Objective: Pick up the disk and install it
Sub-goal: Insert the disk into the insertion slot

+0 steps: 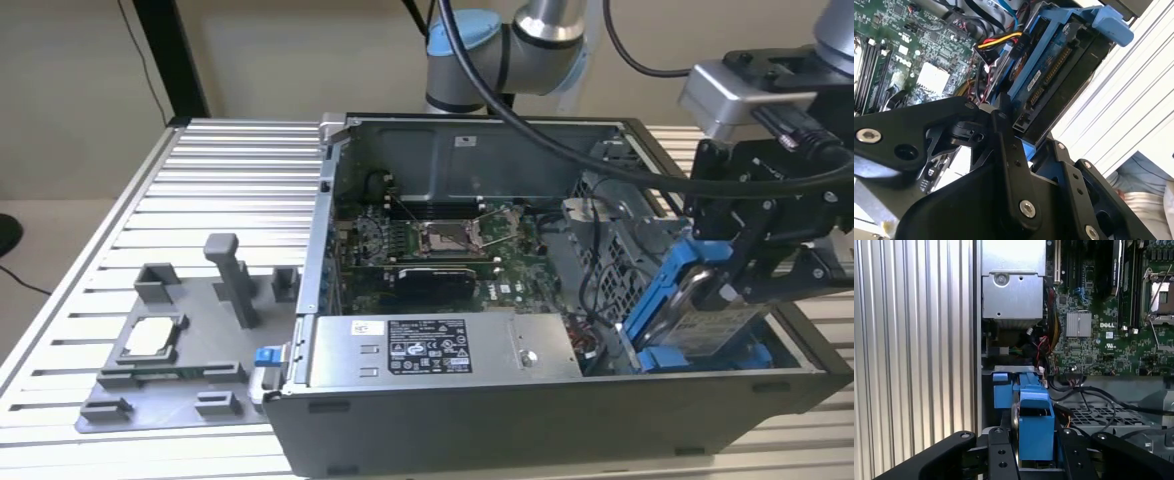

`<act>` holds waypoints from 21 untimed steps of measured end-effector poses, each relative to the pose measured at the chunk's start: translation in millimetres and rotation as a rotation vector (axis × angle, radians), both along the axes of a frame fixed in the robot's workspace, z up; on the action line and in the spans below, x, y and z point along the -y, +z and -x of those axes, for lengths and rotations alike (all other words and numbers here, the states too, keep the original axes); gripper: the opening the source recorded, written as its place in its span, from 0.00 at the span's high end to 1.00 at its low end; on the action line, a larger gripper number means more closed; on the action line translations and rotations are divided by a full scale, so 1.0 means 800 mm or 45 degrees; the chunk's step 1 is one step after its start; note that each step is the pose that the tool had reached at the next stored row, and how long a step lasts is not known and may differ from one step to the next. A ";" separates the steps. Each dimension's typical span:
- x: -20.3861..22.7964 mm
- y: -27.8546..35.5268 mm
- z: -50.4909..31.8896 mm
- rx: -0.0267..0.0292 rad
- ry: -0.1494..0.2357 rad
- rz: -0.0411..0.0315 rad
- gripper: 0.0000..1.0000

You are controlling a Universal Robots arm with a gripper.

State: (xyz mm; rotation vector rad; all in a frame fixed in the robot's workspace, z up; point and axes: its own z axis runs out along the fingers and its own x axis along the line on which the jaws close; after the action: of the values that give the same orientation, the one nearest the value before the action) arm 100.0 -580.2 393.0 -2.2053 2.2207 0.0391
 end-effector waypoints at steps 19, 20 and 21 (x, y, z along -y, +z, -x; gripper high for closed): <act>0.0001 0.0000 0.000 0.0000 0.000 -0.0020 0.00; 0.0000 -0.0001 0.000 0.0000 0.000 -0.0022 0.00; 0.0000 -0.0001 0.000 0.0000 0.000 -0.0024 0.00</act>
State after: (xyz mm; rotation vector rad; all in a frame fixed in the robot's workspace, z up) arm 100.1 -580.2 393.0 -2.2044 2.2197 0.0412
